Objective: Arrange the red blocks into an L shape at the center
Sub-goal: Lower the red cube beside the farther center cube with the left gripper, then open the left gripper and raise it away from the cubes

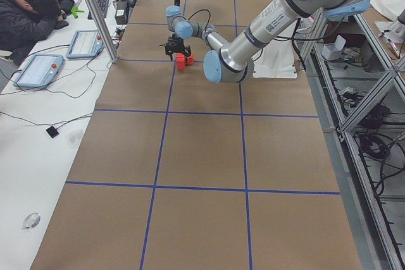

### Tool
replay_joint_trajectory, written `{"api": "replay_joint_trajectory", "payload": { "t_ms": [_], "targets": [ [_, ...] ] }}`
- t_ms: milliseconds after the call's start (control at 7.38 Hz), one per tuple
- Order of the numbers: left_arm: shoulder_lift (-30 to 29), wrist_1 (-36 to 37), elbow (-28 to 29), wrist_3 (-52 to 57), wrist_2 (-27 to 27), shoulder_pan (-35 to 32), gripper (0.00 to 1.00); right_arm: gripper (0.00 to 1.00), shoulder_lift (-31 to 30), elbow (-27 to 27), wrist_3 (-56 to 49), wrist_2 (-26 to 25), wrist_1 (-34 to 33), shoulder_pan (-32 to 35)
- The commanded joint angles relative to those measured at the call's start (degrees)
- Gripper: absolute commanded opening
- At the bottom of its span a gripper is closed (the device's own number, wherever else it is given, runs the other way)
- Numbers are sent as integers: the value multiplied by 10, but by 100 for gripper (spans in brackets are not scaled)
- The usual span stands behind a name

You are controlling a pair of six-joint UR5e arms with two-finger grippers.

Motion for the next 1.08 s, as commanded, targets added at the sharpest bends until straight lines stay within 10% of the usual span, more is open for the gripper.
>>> {"api": "replay_joint_trajectory", "payload": {
  "t_ms": [0,542,949],
  "targets": [
    [0,3,-6,6,-1,-4,100,99,0,0,0,0,0,1],
    [39,166,-200,184,-4,-31,100,99,4,3,-2,10,-1,24],
    [209,208,-425,401,2,-65,100,99,-38,20,-4,-76,26,19]
  ]
}}
